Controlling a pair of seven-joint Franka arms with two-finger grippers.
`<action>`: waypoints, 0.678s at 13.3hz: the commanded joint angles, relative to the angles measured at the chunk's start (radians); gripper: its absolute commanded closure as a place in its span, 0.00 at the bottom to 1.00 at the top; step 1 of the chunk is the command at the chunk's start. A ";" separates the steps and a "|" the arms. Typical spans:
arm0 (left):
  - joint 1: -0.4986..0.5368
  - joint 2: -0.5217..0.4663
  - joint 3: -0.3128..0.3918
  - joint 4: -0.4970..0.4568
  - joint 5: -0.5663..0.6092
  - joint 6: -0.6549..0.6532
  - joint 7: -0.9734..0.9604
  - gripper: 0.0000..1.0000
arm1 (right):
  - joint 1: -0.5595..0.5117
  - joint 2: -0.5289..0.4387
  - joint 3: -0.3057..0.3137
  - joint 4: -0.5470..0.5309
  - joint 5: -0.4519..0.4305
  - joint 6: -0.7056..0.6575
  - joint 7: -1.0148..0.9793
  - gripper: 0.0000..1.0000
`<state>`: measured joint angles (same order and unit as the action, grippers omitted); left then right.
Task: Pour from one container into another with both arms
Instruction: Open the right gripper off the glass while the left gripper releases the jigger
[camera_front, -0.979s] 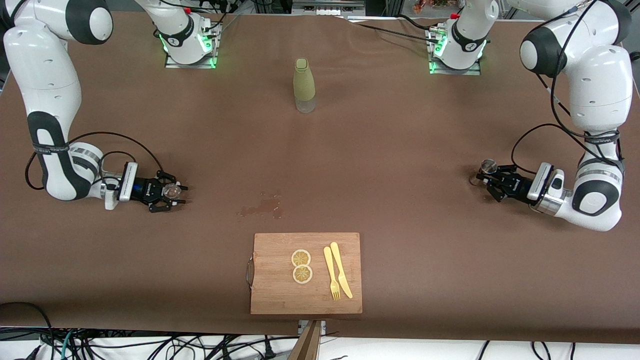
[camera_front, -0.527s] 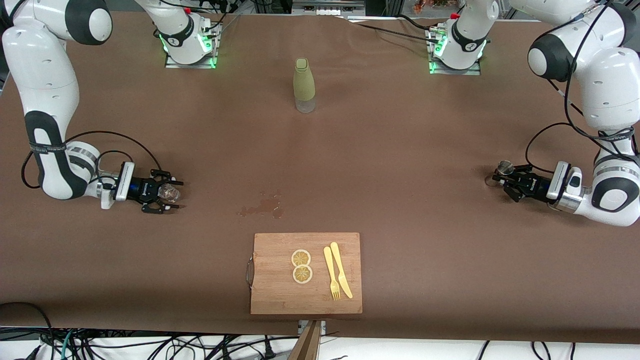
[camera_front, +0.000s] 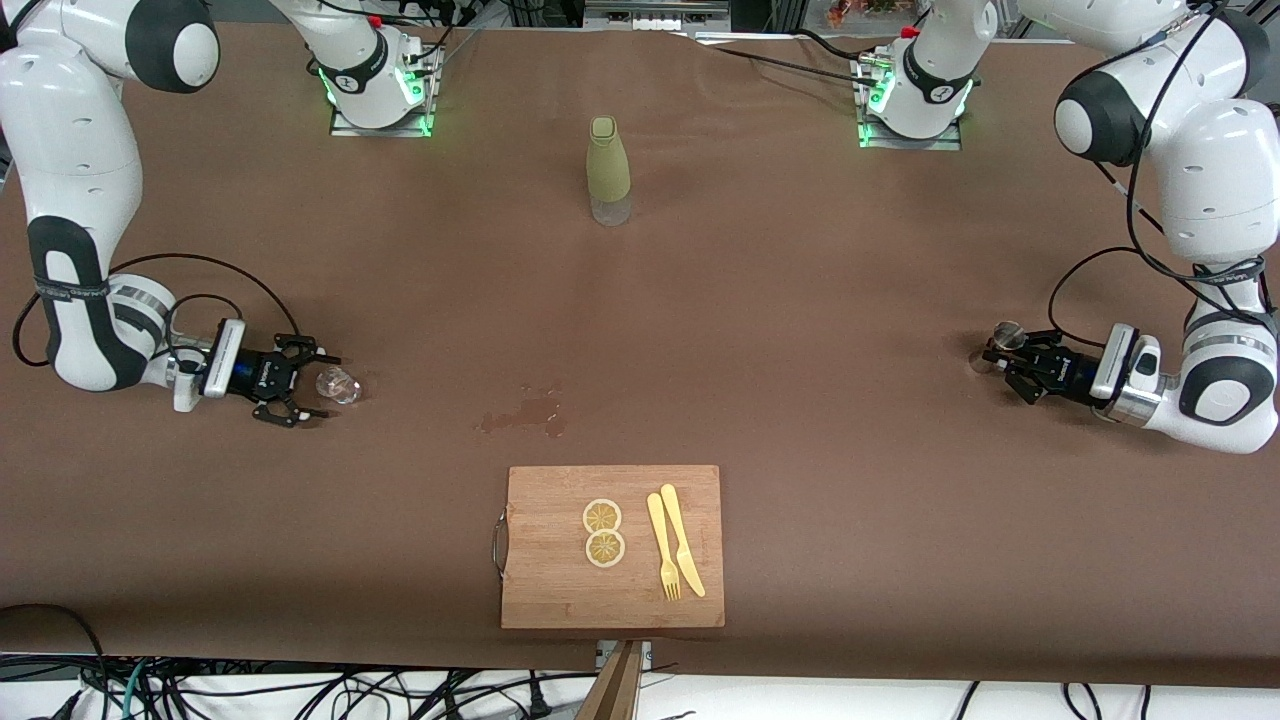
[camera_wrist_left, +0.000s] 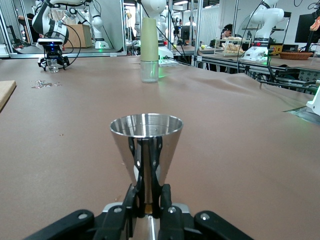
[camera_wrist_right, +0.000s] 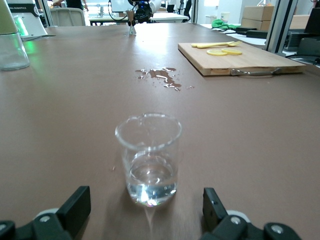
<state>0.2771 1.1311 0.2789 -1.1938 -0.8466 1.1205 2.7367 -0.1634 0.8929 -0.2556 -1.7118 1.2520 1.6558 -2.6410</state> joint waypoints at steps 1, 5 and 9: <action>0.001 0.036 0.011 0.042 0.038 -0.011 0.146 1.00 | 0.005 -0.017 -0.045 -0.003 -0.023 -0.036 -0.001 0.00; 0.001 0.038 0.014 0.039 0.038 0.013 0.147 0.44 | 0.004 -0.054 -0.080 0.038 -0.103 -0.053 0.119 0.00; 0.002 0.032 0.016 0.039 0.038 0.021 0.146 0.00 | 0.004 -0.124 -0.087 0.147 -0.233 -0.056 0.436 0.00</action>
<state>0.2775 1.1490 0.2841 -1.1901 -0.8466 1.1515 2.7469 -0.1635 0.8146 -0.3373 -1.6169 1.0924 1.6175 -2.3568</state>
